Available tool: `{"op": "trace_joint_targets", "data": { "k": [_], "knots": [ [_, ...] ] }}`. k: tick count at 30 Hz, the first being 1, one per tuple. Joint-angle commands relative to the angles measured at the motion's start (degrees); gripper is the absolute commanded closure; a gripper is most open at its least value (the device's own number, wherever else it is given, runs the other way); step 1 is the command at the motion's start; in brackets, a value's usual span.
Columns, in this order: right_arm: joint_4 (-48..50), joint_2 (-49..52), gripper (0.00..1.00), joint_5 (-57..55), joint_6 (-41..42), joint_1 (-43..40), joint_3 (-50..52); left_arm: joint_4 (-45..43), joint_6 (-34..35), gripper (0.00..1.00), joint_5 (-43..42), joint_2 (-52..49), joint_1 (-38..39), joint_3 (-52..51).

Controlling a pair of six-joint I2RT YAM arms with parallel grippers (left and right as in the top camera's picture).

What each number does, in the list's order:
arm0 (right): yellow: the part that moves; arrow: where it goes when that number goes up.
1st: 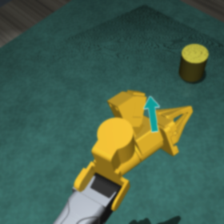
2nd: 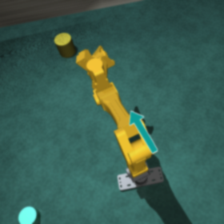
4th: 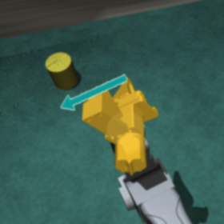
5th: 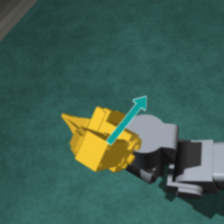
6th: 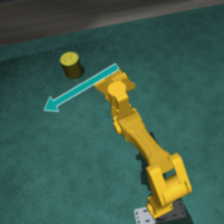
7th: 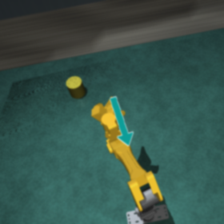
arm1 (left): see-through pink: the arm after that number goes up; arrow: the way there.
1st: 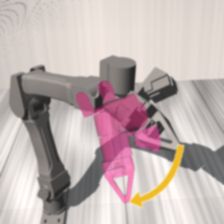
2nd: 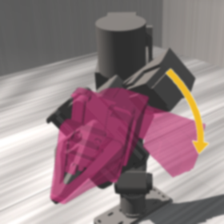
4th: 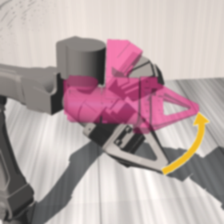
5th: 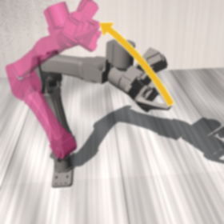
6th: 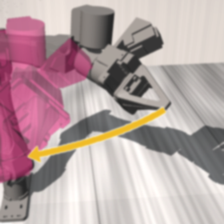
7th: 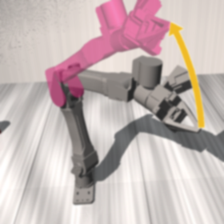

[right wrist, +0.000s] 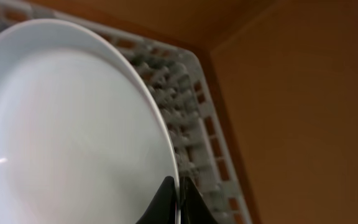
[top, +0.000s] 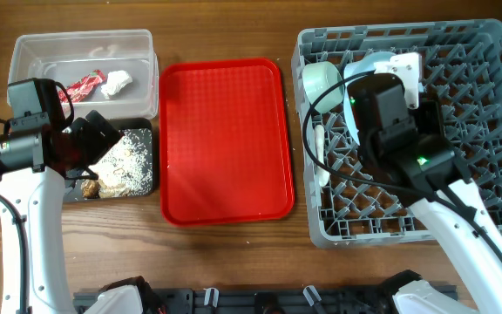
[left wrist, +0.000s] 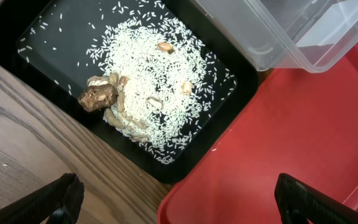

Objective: Sort waste into correct bins and load items into the dishwasher rack

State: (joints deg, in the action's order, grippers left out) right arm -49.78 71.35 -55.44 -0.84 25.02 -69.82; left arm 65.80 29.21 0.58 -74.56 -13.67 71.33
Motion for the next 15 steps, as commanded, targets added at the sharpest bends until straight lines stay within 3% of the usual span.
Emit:
{"op": "trace_joint_targets", "data": {
  "k": [1,4,7,8,9,10,11,12,15],
  "knots": [
    [-1.3,1.8,0.96,-4.9,-1.0,0.0,3.8,-0.2,-0.3,0.00,-0.1,0.3,-0.3,-0.1],
    [-1.3,3.6,0.96,-3.7,2.3,0.0,6.7,-0.3,-0.3,0.00,-0.1,0.3,-0.3,-0.1],
    [0.4,5.5,0.95,5.6,2.6,0.2,6.7,-0.4,-0.3,0.00,-0.1,0.3,-0.3,-0.1],
    [2.1,5.5,0.75,10.4,2.6,0.2,6.7,-0.4,-0.3,0.00,-0.1,0.3,-0.3,-0.1],
    [3.0,5.4,0.43,14.5,2.6,0.2,6.6,-0.4,-0.3,0.00,-0.1,0.3,-0.3,-0.1],
    [3.5,5.3,0.21,18.6,2.9,0.2,6.4,-0.4,-0.9,0.00,-1.0,0.3,-0.3,-0.1],
    [3.8,4.6,0.07,23.2,5.9,0.2,5.7,-1.4,-4.0,0.00,-5.0,0.3,-0.3,-0.1],
    [3.7,3.9,0.00,25.1,7.9,-0.1,5.2,-2.3,-6.0,0.00,-8.2,0.3,0.0,-0.1],
    [4.1,-0.5,0.00,37.9,9.8,-2.9,2.1,-4.7,-10.7,0.00,-10.5,0.3,3.9,-0.1]
  ]
}}
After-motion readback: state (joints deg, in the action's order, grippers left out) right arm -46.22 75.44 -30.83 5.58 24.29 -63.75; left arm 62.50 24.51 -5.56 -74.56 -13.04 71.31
